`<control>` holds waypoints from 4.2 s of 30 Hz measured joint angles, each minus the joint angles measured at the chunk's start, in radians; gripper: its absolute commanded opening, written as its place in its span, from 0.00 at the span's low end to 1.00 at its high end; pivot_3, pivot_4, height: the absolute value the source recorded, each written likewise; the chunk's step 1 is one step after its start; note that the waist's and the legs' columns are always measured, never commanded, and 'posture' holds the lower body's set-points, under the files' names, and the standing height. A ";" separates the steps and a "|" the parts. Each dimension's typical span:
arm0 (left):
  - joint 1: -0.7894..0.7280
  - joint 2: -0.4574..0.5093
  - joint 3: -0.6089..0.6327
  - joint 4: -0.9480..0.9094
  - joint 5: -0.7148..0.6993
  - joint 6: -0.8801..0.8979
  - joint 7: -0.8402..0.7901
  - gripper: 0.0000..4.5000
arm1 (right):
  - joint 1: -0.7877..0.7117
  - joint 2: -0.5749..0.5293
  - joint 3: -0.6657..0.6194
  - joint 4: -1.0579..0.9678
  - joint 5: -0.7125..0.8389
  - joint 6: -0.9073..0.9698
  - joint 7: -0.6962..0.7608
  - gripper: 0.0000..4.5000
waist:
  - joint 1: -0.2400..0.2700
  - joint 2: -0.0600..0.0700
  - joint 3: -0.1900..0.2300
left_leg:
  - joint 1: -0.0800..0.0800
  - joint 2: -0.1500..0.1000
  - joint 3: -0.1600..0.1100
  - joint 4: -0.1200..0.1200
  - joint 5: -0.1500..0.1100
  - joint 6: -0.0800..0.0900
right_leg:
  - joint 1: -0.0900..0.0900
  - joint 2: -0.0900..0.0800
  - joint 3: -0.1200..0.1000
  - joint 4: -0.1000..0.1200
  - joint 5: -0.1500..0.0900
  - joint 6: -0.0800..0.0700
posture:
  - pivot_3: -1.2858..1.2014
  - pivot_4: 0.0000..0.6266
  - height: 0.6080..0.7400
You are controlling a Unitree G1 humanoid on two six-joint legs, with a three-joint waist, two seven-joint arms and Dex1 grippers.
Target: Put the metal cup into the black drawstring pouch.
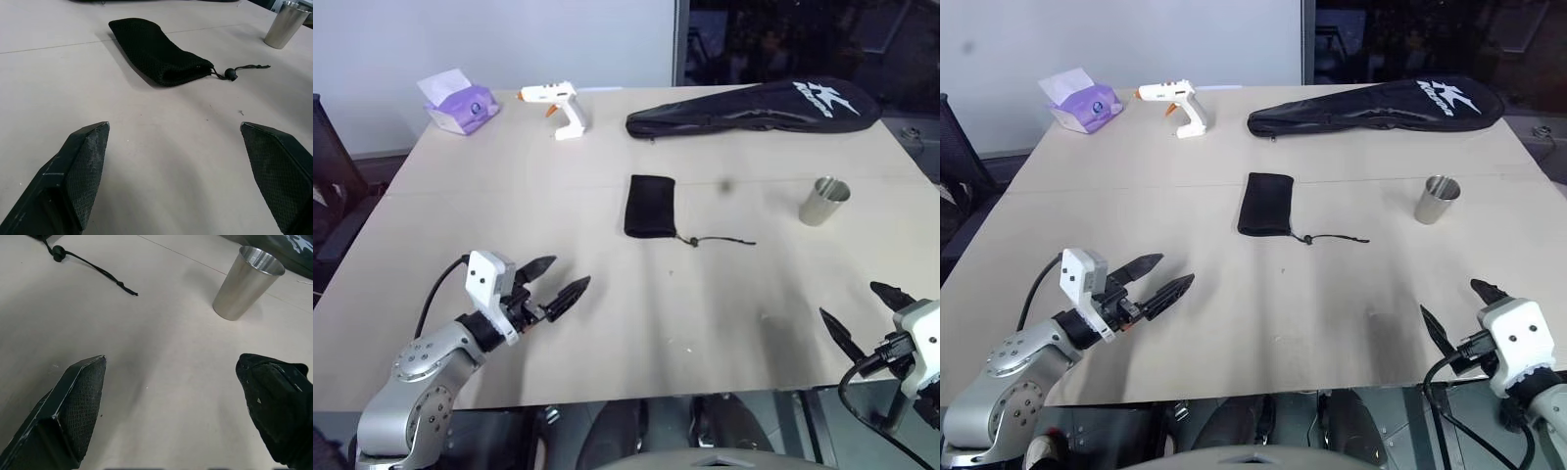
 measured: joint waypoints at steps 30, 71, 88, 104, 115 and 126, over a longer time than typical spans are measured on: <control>-0.993 -0.029 -0.700 0.802 0.631 -0.289 -0.215 0.98 | -0.052 -0.027 0.467 -0.217 -0.125 0.074 -0.285 1.00 | 0.017 -0.002 0.002 | -0.006 0.000 -0.001 0.003 0.003 -0.005 | -0.003 0.001 -0.004 -0.001 0.000 0.001 | 0.52 0.24 1.00; -1.191 -0.223 -0.520 0.972 0.619 0.019 -0.331 0.01 | -0.985 -0.414 0.351 0.245 -0.111 0.858 -0.170 1.00 | -0.008 -0.004 0.003 | -0.014 -0.001 -0.003 0.005 0.003 -0.004 | -0.010 0.000 -0.005 0.002 0.000 0.001 | 0.52 0.24 1.00; -1.034 -0.212 -0.488 0.652 0.549 0.214 -0.165 0.00 | -1.200 -0.471 0.618 0.745 -0.186 0.484 0.087 0.02 | -0.005 -0.004 0.003 | -0.021 -0.001 -0.001 0.008 0.003 -0.004 | -0.018 0.000 -0.004 0.004 0.001 0.001 | 0.52 0.24 1.00; -1.183 -0.297 -0.409 0.738 0.421 0.508 -0.067 0.00 | -1.135 0.101 0.096 0.056 0.212 1.033 -0.080 0.02 | -0.007 -0.004 0.002 | -0.022 -0.001 -0.003 0.007 0.003 -0.005 | -0.018 0.000 -0.004 0.006 0.001 0.001 | 0.52 0.24 1.00; -1.308 -0.419 -0.326 0.872 0.335 0.683 0.031 0.00 | -1.038 0.534 0.165 -0.089 0.203 0.994 -0.413 0.02 | -0.009 -0.003 0.002 | -0.022 -0.003 -0.002 0.007 0.004 -0.006 | -0.021 -0.001 -0.004 0.007 0.001 0.001 | 0.52 0.24 1.00; -1.350 -0.441 -0.242 0.895 0.272 0.824 0.117 0.00 | -0.888 0.537 0.246 0.010 0.170 0.734 -0.476 0.02 | -0.015 -0.002 0.001 | -0.020 -0.003 -0.001 0.005 0.005 -0.007 | -0.021 0.000 -0.002 0.008 0.001 0.001 | 0.52 0.24 1.00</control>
